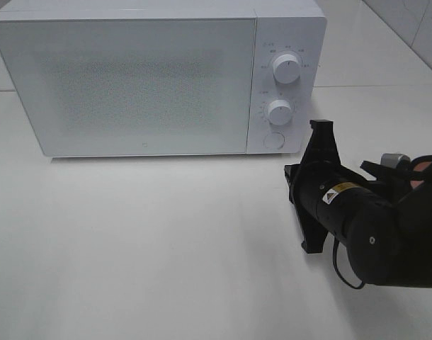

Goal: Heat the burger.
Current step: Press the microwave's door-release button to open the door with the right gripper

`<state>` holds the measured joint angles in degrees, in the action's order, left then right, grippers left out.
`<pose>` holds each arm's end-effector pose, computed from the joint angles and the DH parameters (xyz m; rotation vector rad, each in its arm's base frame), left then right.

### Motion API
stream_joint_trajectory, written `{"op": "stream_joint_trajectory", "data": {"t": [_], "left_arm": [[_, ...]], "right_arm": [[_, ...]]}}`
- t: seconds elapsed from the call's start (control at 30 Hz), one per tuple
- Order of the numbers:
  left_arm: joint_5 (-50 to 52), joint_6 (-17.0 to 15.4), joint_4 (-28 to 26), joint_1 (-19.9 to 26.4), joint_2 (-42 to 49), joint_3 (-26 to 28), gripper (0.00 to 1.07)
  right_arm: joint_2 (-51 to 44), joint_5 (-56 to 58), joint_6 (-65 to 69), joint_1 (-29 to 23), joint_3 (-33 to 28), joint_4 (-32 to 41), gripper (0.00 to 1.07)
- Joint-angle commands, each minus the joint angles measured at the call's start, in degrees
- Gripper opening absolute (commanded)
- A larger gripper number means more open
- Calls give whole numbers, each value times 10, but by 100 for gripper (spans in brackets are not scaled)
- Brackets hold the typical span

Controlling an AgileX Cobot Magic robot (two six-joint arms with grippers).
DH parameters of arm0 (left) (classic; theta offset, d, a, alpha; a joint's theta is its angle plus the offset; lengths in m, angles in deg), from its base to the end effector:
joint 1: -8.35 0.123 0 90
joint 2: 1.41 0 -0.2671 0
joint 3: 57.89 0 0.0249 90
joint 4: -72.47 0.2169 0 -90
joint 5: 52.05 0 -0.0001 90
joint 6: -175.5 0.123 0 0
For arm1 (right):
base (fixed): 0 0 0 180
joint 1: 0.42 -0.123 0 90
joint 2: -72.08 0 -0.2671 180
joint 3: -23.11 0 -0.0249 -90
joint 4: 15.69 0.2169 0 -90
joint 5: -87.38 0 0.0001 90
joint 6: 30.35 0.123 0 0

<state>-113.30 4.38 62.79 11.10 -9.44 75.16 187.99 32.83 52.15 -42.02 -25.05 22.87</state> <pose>0.0091 -0.0177 0.2520 0.1189 2.0145 -0.0727 0.2621 0.1492 0.1143 1.4528 1.5878 1.1127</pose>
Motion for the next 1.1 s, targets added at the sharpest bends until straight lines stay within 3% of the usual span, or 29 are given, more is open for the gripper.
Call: {"op": "stream_joint_trajectory", "data": {"t": [0.03, 0.27, 1.1], "left_arm": [[-2, -3, -4, 1, 13, -1, 100], [-2, -3, -4, 1, 13, -1, 100], [-2, -3, -4, 1, 13, -1, 100]], "right_arm": [[-1, 16, 2, 25, 17, -21, 0], [2, 32, 1, 54, 44, -36, 0], [113, 45, 21, 75, 167, -35, 0]]}}
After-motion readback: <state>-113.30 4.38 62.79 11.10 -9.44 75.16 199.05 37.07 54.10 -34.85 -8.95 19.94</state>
